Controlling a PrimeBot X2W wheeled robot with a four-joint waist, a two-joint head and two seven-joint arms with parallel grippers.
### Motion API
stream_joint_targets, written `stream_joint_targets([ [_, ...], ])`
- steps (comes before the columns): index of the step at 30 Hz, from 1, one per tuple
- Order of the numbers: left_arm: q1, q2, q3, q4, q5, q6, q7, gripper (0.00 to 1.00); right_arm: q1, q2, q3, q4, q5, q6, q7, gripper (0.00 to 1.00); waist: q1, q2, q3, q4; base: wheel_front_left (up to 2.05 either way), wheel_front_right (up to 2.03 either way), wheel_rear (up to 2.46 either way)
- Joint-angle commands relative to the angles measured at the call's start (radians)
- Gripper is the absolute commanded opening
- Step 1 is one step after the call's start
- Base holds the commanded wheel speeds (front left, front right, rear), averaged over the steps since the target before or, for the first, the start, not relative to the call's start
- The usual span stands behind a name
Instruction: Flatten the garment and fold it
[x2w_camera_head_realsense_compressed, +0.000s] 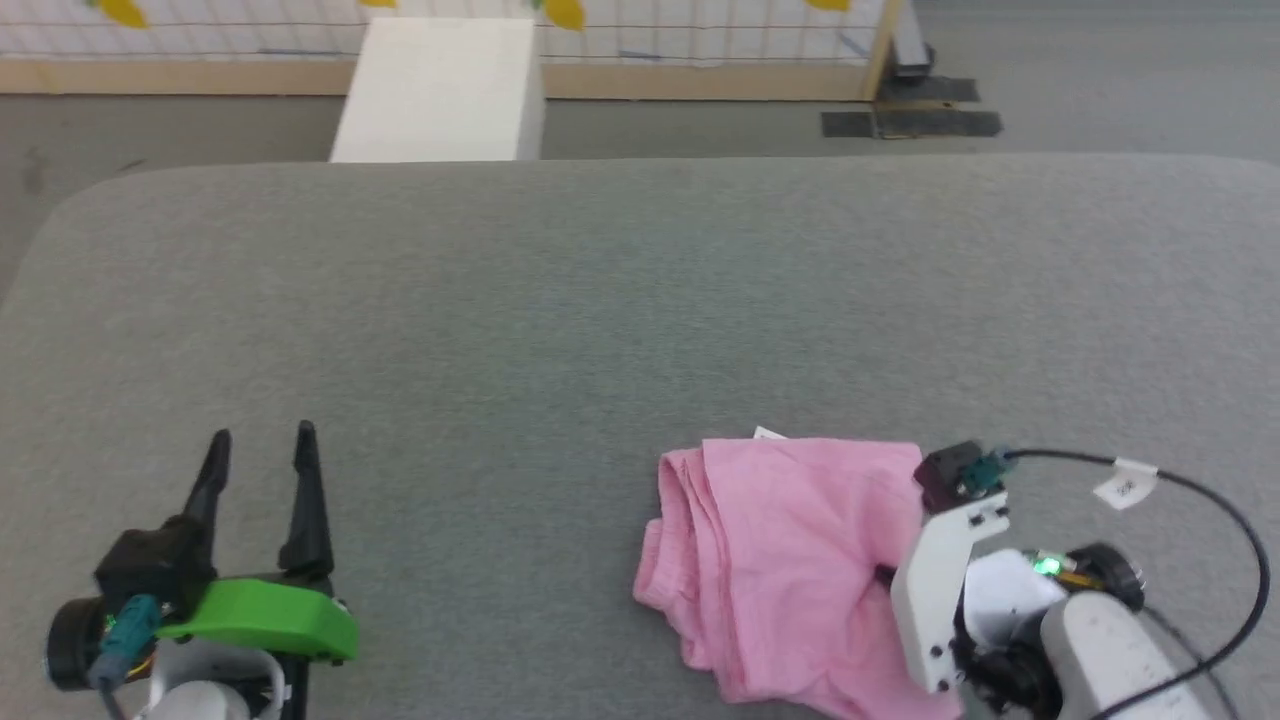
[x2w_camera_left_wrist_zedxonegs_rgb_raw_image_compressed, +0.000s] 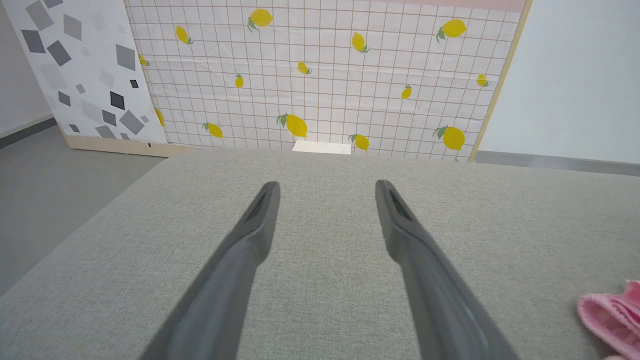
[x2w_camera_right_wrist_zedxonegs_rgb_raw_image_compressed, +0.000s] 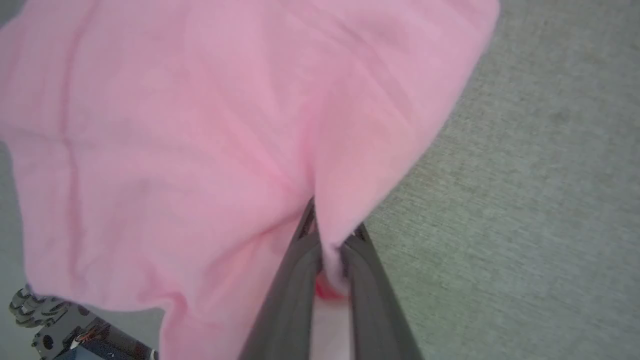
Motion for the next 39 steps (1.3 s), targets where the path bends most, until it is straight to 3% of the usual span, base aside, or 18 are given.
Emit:
stream_joint_targets([
  [1,0.016,0.008,0.008,-0.015,-0.006,0.005,-0.008,1.00,-0.036,-0.040,0.013,-0.007,0.018,-0.002,0.012,0.00,0.0000,0.0000,0.025,-0.082,0.00,0.00,0.00],
  [9,0.045,0.027,0.053,-0.094,-0.010,0.033,-0.006,1.00,-0.199,-0.246,0.156,-0.024,0.123,-0.002,0.081,0.00,0.0000,0.0000,0.103,-0.312,0.00,0.00,0.00],
  [14,0.012,0.046,0.050,-0.133,-0.001,0.032,0.013,1.00,-0.312,-0.336,0.186,0.026,0.151,-0.002,0.061,0.00,0.0000,0.0000,0.177,-0.392,0.00,0.00,0.00],
  [18,-0.041,0.062,0.032,-0.157,0.012,0.023,0.042,1.00,-0.394,-0.385,0.155,0.089,0.154,-0.002,0.017,0.00,0.0000,0.0000,0.255,-0.393,0.00,0.00,0.00],
  [24,-0.111,0.086,0.010,-0.185,0.036,0.014,0.080,1.00,-0.484,-0.457,0.091,0.179,0.126,-0.002,-0.047,0.00,0.0000,0.0000,0.373,-0.333,0.00,0.00,0.00],
  [33,-0.101,0.134,0.054,-0.240,0.046,0.042,0.103,1.00,-0.550,-0.489,-0.107,0.315,-0.006,-0.002,-0.087,0.00,0.0000,0.0000,0.461,-0.281,0.00,0.00,0.00],
  [34,-0.096,0.137,0.058,-0.247,0.046,0.044,0.105,1.00,-0.557,-0.485,-0.141,0.326,-0.026,-0.002,-0.098,0.40,0.0000,0.0000,0.465,-0.279,0.00,0.00,0.00],
  [35,-0.092,0.140,0.062,-0.252,0.046,0.047,0.106,1.00,-0.561,-0.479,-0.168,0.336,-0.041,-0.002,-0.103,1.00,0.0000,0.0000,0.466,-0.278,0.00,0.00,0.00],
  [39,-0.076,0.146,0.069,-0.269,0.044,0.054,0.107,1.00,-0.569,-0.459,-0.274,0.358,-0.105,-0.002,-0.119,1.00,0.0000,0.0000,0.460,-0.273,0.00,0.00,0.00],
])
